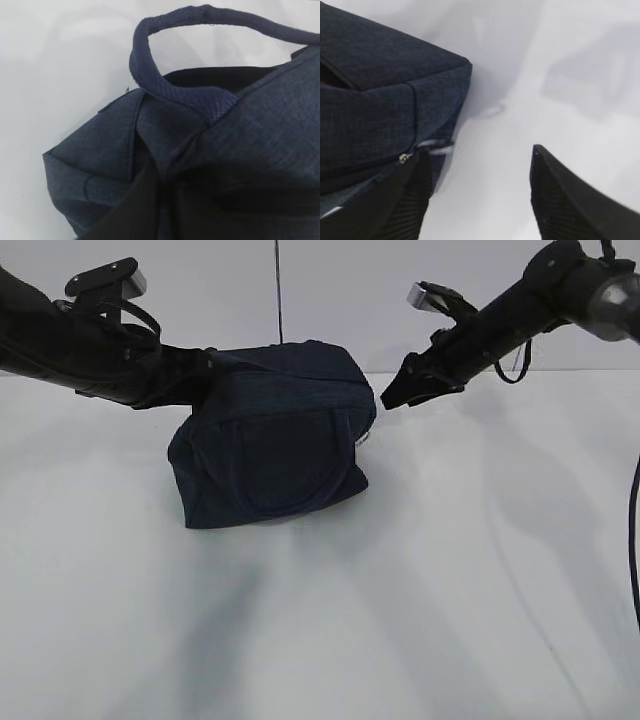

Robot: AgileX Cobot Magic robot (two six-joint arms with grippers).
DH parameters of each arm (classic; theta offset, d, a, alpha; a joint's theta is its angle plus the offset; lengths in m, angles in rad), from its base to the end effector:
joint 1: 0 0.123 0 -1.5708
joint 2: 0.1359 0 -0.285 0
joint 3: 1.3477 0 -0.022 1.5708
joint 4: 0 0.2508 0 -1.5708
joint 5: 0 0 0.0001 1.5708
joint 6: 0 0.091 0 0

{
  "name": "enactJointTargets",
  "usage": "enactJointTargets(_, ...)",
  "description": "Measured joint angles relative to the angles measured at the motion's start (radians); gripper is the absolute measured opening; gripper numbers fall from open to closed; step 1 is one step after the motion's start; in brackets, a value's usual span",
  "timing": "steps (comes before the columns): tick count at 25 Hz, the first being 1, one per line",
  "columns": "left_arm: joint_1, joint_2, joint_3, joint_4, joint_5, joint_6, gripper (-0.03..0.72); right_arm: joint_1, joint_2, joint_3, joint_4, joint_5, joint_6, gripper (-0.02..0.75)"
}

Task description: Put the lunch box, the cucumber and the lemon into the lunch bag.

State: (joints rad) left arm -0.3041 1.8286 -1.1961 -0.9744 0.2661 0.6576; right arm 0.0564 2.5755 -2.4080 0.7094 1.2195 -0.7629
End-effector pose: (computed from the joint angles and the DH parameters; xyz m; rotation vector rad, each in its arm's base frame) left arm 0.3788 -0.1397 0.2179 0.1234 2.3084 -0.5634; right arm 0.5327 0.0858 0.1765 -0.8278 2.4184 0.7527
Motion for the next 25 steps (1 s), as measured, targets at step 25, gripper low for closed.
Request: enactJointTargets(25, 0.004, 0.005, -0.208, 0.658, 0.445, 0.044, 0.248, 0.007, -0.306, 0.131, -0.119, 0.018, 0.260, 0.474)
